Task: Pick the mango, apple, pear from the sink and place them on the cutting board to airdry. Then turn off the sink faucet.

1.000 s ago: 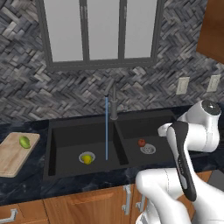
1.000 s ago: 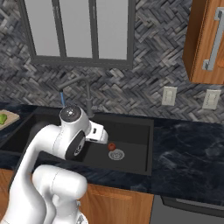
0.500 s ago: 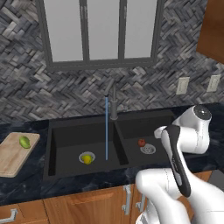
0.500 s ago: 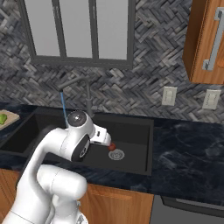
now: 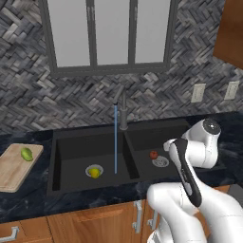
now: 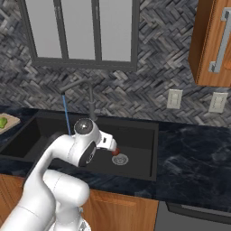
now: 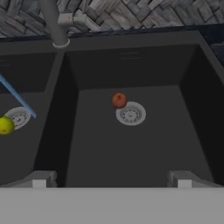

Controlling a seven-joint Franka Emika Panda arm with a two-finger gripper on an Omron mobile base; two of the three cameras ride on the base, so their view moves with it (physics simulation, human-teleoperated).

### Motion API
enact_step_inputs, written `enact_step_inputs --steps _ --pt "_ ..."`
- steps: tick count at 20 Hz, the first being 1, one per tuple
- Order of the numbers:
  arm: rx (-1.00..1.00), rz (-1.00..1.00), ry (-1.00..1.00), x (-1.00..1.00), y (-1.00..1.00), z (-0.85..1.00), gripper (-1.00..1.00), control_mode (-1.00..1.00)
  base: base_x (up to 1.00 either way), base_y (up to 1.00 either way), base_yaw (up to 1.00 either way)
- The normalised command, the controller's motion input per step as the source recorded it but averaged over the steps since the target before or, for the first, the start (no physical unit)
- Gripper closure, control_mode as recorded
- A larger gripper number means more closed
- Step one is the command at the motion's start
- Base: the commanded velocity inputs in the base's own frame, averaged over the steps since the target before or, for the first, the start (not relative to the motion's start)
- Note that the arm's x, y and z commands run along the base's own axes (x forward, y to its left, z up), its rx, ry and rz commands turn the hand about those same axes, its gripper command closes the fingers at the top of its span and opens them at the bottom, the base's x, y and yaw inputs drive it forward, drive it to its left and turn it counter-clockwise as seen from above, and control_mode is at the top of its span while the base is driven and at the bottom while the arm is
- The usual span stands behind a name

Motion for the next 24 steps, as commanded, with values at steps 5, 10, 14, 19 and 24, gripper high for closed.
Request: enact_step_inputs --steps 5,10,14,19,24 --pt "0.01 0.0 0.01 0.28 -0.05 -0.09 -1.0 -1.0 0.0 0.0 0.0" --pt "0.01 0.0 0.04 0.27 -0.05 -0.1 -1.0 -1.0 0.0 0.0 0.0" --pt "0.0 0.0 0.04 0.27 -0.01 -0.19 -1.0 -1.0 0.0 0.0 0.0" --pt "0.0 0.0 0.02 0.25 0.0 -0.2 -1.0 -1.0 0.0 0.0 0.0" --pt "0.01 0.01 0.0 0.22 0.0 -0.2 -1.0 -1.0 0.0 0.0 0.0"
